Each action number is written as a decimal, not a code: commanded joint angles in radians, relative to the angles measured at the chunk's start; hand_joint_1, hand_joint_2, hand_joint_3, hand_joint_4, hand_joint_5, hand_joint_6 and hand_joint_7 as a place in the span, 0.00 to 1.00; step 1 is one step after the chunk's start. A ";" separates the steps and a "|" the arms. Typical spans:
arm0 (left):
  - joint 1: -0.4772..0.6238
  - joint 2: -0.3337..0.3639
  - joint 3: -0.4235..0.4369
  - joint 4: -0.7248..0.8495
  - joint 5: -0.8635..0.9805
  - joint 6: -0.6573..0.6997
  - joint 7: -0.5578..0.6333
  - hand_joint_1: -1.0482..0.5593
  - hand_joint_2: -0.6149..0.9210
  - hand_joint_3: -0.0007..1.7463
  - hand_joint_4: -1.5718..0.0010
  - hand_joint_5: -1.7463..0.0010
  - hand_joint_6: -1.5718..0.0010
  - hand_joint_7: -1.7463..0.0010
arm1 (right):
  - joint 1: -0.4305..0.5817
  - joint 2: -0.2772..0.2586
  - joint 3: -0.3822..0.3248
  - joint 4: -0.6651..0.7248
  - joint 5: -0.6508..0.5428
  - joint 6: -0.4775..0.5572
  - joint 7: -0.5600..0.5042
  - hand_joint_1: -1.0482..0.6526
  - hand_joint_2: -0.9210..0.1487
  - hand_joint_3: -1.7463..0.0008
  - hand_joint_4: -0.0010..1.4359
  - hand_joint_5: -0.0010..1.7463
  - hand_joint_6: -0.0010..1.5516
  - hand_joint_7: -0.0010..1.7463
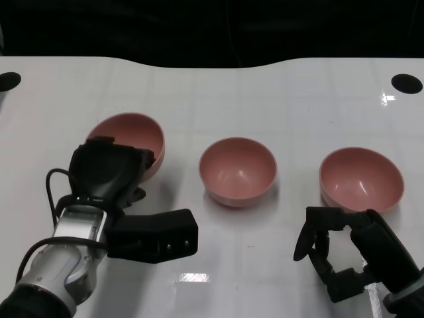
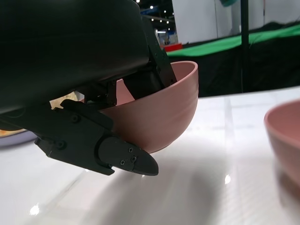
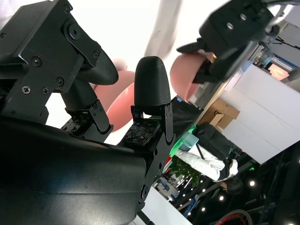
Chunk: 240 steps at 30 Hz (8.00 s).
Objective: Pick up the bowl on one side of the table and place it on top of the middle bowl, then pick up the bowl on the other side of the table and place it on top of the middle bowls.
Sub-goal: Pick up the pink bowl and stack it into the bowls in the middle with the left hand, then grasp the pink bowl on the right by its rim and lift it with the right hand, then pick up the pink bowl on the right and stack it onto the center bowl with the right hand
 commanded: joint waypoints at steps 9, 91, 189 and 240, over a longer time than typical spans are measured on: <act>0.046 0.057 0.029 -0.195 0.008 0.011 -0.067 0.49 1.00 0.06 0.47 0.00 0.27 0.87 | 0.003 -0.010 -0.003 -0.003 0.003 -0.004 -0.006 0.66 0.73 0.08 0.62 1.00 0.56 0.76; 0.124 0.072 0.039 -0.420 -0.101 -0.323 -0.234 0.16 1.00 0.31 0.96 0.94 0.94 0.98 | 0.029 -0.005 0.013 -0.033 0.027 0.008 0.020 0.66 0.68 0.13 0.59 1.00 0.54 0.75; 0.617 -0.061 0.413 -0.184 -0.415 -1.055 0.126 0.69 0.63 0.84 0.49 0.01 0.50 0.15 | -0.222 -0.225 0.257 -0.186 -0.790 1.036 0.059 0.43 0.01 1.00 0.65 0.22 0.49 0.03; 0.565 -0.053 0.404 -0.115 -0.416 -1.043 0.096 0.68 0.59 0.88 0.46 0.04 0.49 0.15 | -0.577 -0.074 0.286 0.066 -0.411 0.465 -0.206 0.55 0.59 0.30 0.68 1.00 0.54 0.91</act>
